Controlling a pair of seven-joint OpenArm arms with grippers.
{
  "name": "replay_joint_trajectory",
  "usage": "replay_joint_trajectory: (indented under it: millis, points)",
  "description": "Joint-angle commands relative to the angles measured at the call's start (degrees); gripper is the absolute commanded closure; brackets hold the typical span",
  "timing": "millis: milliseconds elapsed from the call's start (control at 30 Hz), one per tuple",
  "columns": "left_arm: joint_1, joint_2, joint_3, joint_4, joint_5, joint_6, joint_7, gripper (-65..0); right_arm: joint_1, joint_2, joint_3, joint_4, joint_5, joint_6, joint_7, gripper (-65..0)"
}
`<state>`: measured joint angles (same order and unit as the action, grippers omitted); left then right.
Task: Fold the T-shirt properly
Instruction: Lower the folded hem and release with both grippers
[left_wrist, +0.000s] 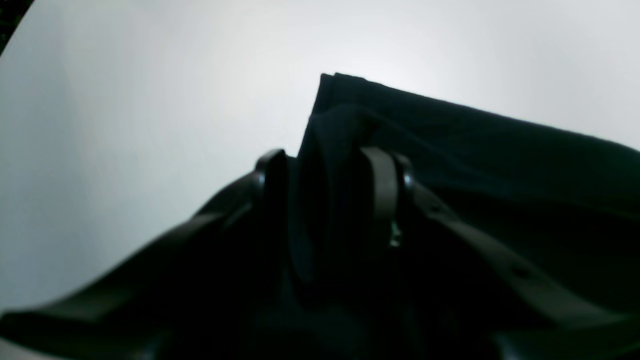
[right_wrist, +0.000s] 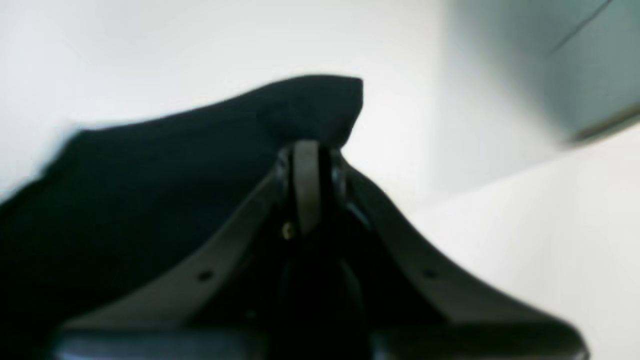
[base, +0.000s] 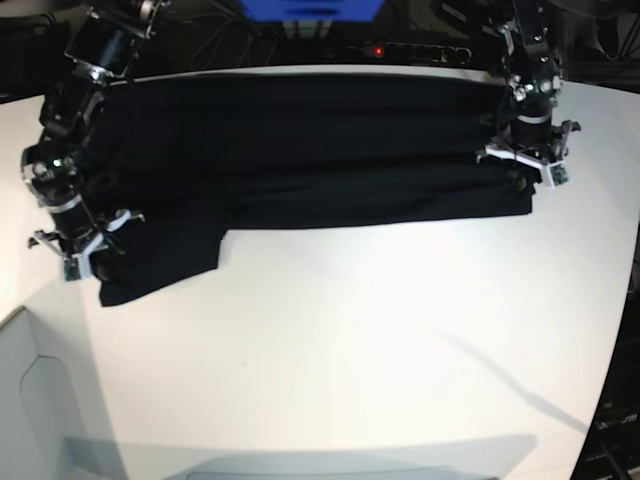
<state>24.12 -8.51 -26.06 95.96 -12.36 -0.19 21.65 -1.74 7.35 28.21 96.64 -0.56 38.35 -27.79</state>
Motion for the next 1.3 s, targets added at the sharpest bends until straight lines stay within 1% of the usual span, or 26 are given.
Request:
replay_joint_trajectory:
  millis: [0,133,233,267,400,500,567,633,767,967,1167,1200,1267]
  points:
    - [0.0,-0.6,-0.3,1.0,0.1,0.1,-1.3,-22.6,-1.4,0.0,0.8,3.6,0.5,0.2,0.8,0.0]
    - [0.0,-0.9,-0.3,1.0,0.1,0.0,-1.3,-22.6,-7.2,-3.1,3.5,11.9,0.5,0.2,0.8,0.0]
    - [0.0,-1.1,-0.3,1.0,0.1,0.0,-1.3,-22.6,-11.6,-6.1,6.4,17.0,0.5,0.6,1.0,0.0]
    - [0.0,-1.1,-0.3,1.0,0.1,0.0,-1.3,-22.6,-12.9,-7.0,7.4,17.9,0.5,1.7,1.1,0.0]
    - [0.0,-1.3,-0.3,1.2,0.2,0.0,-1.3,-22.6,-16.2,-10.0,12.5,18.5,0.5,1.7,0.9,0.0]
    - [0.1,-1.3,-0.4,1.5,0.4,0.0,-1.3,-22.6,-18.4,-10.6,14.7,18.3,0.5,1.7,0.9,0.0]
    - [0.6,-1.3,-0.4,1.6,0.4,0.0,-1.3,-22.6,-19.7,-10.7,15.0,18.2,0.5,1.7,1.0,0.0]
    - [0.8,-2.5,-0.4,2.1,0.2,0.0,-1.3,-22.6,-20.5,-10.7,15.1,18.2,0.5,1.7,1.0,0.0]
    - [2.2,-3.6,-0.4,2.5,0.1,0.0,-1.3,-22.6,-20.6,-10.7,16.3,17.4,0.5,1.7,0.9,0.0]
    - [3.1,-3.7,-0.4,2.8,0.3,0.0,-1.3,-22.6,-20.8,-11.0,17.9,15.1,0.2,1.7,0.9,0.0]
    - [4.4,-4.4,-0.4,2.8,0.2,0.0,-1.3,-22.6,-22.5,-10.9,17.6,14.0,0.2,1.7,0.9,0.0]
    - [4.7,-4.4,-0.4,2.8,0.2,0.0,-1.3,-22.6,-22.8,-10.9,17.5,14.0,0.2,1.7,0.9,-0.6]
    - [4.8,-4.4,-0.4,2.8,0.2,0.0,-1.4,-22.6,-23.1,-10.9,17.6,14.0,0.2,1.7,0.9,-4.4]
